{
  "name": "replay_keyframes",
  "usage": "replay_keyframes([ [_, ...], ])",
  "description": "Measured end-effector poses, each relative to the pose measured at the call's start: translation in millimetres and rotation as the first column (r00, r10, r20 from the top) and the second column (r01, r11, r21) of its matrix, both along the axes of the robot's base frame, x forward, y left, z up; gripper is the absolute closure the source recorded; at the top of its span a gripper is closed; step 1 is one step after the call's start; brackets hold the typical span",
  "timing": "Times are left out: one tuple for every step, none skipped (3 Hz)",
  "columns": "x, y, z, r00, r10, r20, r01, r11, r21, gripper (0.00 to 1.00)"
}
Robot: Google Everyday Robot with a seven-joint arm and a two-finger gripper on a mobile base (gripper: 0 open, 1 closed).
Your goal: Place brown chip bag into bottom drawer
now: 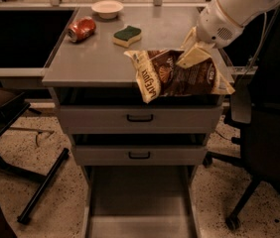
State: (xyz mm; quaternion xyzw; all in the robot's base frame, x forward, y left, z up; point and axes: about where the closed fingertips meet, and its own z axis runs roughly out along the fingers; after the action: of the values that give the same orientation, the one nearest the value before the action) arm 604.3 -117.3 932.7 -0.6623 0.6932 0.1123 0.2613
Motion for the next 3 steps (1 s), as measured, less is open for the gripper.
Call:
replay_keyframes([
  [0.2, 0.0, 0.4, 1.0000, 0.000, 0.001, 0.000, 1.000, 0.000, 1.00],
  [-5.1, -5.4, -9.6, 0.9993, -0.025, -0.026, 0.025, 1.000, -0.012, 1.00],
  [-29.6, -27.0, -33.7, 0.9926, -0.093, -0.078, 0.092, 0.996, -0.017, 1.00],
])
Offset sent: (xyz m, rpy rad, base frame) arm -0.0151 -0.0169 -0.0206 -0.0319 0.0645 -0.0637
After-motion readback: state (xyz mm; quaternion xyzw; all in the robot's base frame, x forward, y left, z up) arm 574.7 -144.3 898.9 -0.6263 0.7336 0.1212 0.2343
